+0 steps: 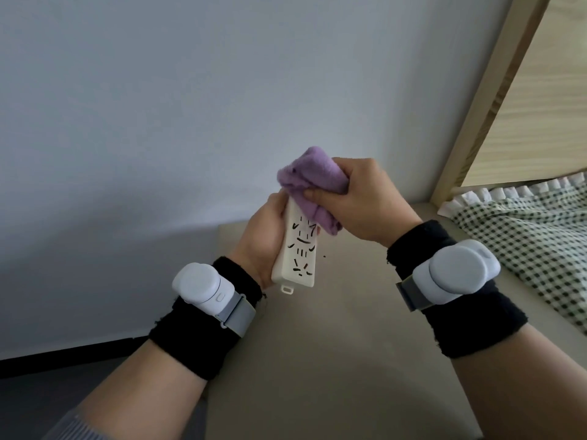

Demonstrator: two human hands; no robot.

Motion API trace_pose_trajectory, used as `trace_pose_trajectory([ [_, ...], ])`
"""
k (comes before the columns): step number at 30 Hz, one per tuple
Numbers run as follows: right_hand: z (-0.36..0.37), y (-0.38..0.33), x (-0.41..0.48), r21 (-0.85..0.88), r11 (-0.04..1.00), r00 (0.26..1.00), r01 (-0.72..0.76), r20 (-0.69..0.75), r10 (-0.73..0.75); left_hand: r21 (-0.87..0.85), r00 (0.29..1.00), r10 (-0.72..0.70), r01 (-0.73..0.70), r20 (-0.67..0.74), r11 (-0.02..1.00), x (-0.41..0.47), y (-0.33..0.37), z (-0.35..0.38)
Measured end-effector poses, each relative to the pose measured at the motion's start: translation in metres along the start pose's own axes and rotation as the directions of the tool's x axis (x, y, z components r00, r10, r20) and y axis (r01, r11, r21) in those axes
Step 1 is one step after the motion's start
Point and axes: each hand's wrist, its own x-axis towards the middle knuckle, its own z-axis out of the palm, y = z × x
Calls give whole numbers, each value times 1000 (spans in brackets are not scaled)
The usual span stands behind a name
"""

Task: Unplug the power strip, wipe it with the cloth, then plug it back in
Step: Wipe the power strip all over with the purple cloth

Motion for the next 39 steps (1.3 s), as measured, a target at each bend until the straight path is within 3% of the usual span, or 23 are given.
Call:
trace_pose_trajectory([
  [2, 0, 3, 0, -21, 999, 997, -44, -63, 42, 15, 998, -51, 51, -37, 999, 2, -2, -3],
  [6, -7, 7, -2, 68, 997, 992, -36, 123, 27, -17, 999, -36, 36, -23, 999, 5, -4, -3],
  [12, -6, 14, -1, -5, 1000, 1000, 1, -29, -1, -6, 995, -71, 71, -75, 997, 5, -3, -6],
  [16, -17, 15, -2, 58, 998, 984, 14, 177, -24, -62, 998, -52, 49, -44, 997, 4, 0, -4],
  [19, -10, 16, -1, -25, 999, 998, 40, 58, -38, -37, 996, -30, 27, -88, 999, 4, 0, -5],
  [21, -4, 14, -2, 17, 1000, 999, 26, 26, -26, -24, 994, -25, 23, -111, 999, 4, 1, -5],
  [25, -7, 16, -2, 68, 997, 973, -21, 231, 5, -92, 988, -31, 17, -151, 996, 2, 2, -6],
  [30, 5, 13, -3, 42, 999, 997, -10, 82, 7, -99, 982, -11, -8, -187, 995, 5, 3, -8],
  [34, -6, 15, -1, 19, 998, 967, -56, 252, 49, -95, 977, -41, 21, -207, 995, 5, 2, -13],
  [39, 9, 13, -1, -38, 998, 997, -40, 59, 43, -94, 967, -9, -16, -254, 995, 10, 2, -12],
])
